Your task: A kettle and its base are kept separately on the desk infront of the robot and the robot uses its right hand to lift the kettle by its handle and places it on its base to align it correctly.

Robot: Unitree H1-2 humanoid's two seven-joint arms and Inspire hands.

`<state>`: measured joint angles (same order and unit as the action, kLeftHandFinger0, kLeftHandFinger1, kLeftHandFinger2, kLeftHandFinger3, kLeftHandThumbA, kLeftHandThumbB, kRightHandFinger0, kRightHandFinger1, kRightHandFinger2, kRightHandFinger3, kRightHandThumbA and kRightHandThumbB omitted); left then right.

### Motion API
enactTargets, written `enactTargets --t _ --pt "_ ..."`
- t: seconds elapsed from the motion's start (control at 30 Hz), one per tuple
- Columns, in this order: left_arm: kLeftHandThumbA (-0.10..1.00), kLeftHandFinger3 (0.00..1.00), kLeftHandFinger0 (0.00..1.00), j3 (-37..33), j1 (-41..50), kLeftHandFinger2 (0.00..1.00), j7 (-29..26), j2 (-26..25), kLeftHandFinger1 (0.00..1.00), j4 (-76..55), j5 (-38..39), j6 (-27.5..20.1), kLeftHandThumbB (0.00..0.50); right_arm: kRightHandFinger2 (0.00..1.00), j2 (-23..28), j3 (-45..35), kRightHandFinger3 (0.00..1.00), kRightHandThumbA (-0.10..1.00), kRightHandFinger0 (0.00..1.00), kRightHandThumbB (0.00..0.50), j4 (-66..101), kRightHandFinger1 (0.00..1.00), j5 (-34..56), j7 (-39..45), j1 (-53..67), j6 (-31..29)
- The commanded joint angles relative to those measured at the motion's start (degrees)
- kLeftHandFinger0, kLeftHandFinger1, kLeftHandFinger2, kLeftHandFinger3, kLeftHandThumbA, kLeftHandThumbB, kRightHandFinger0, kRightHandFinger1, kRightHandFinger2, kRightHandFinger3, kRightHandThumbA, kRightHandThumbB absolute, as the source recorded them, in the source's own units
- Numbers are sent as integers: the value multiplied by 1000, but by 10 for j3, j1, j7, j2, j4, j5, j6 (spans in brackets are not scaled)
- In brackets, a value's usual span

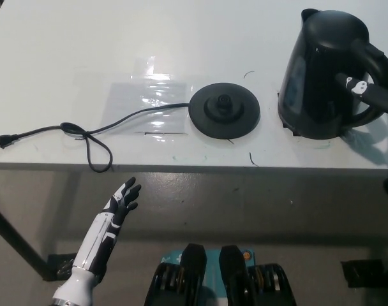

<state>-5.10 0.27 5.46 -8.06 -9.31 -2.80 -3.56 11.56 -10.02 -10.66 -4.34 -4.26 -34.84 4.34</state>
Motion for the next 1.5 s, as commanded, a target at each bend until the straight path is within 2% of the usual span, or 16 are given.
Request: enactTargets --t 0.0,0.27,0.37,0.43,0.8,1.23,1.27,1.3,1.33,1.37,1.4,1.43,1.47 --pt "1000 1000 1000 5 -7 1000 4 -6 1000 -12 0 -12 158 1000 10 -7 1000 1000 1000 380 18 1000 11 -7 -27 -9" --pt "1000 1000 1000 7 -9 1000 5 -8 1000 -15 1 -10 163 1000 -1 -12 1000 1000 1000 391 16 1000 26 -8 -29 -2" --pt "1000 1000 1000 8 -11 1000 6 -7 1000 -15 4 -10 164 1000 -3 -13 1000 1000 1000 367 10 1000 28 -11 -30 -3" --pt "1000 1000 1000 8 -11 1000 5 -7 1000 -18 2 -5 172 1000 -4 -12 1000 1000 1000 385 2 1000 27 -12 -31 -9" --pt "1000 1000 1000 8 -13 1000 9 -7 1000 -15 3 -4 175 1000 -16 -18 1000 1000 1000 354 -43 1000 42 -17 -26 2" --pt "1000 1000 1000 11 -16 1000 10 -7 1000 -12 -1 -10 161 1000 -10 -16 1000 984 1000 318 -78 1000 30 -43 -35 -22" --pt "1000 1000 1000 11 -17 1000 10 -7 1000 -10 1 -10 168 1000 -17 -24 1000 845 1000 311 -83 1000 15 -79 -40 -30" --pt "1000 1000 1000 11 -17 1000 10 -7 1000 -9 1 -11 169 1000 -24 -32 1000 811 853 320 -88 890 -1 -115 -45 -39" --pt "1000 1000 1000 11 -18 1000 10 -8 1000 -9 1 -10 171 665 -31 -43 904 690 441 312 -86 512 8 -128 -49 -37" --pt "1000 1000 1000 11 -19 1000 10 -8 1000 -11 0 -9 165 251 -49 -70 397 395 27 237 -84 60 30 -158 -60 -56" --pt "1000 1000 1000 11 -19 1000 10 -8 1000 -11 0 -9 164 294 -51 -74 408 300 5 239 -85 51 29 -165 -62 -62" --pt "1000 1000 1000 12 -20 1000 10 -8 1000 -11 1 -9 167 365 -55 -77 442 63 0 205 -85 53 10 -189 -67 -76" --pt "1000 1000 1000 12 -21 1000 10 -8 1000 -11 1 -9 168 401 -58 -81 495 -46 0 194 -83 45 9 -193 -69 -82"
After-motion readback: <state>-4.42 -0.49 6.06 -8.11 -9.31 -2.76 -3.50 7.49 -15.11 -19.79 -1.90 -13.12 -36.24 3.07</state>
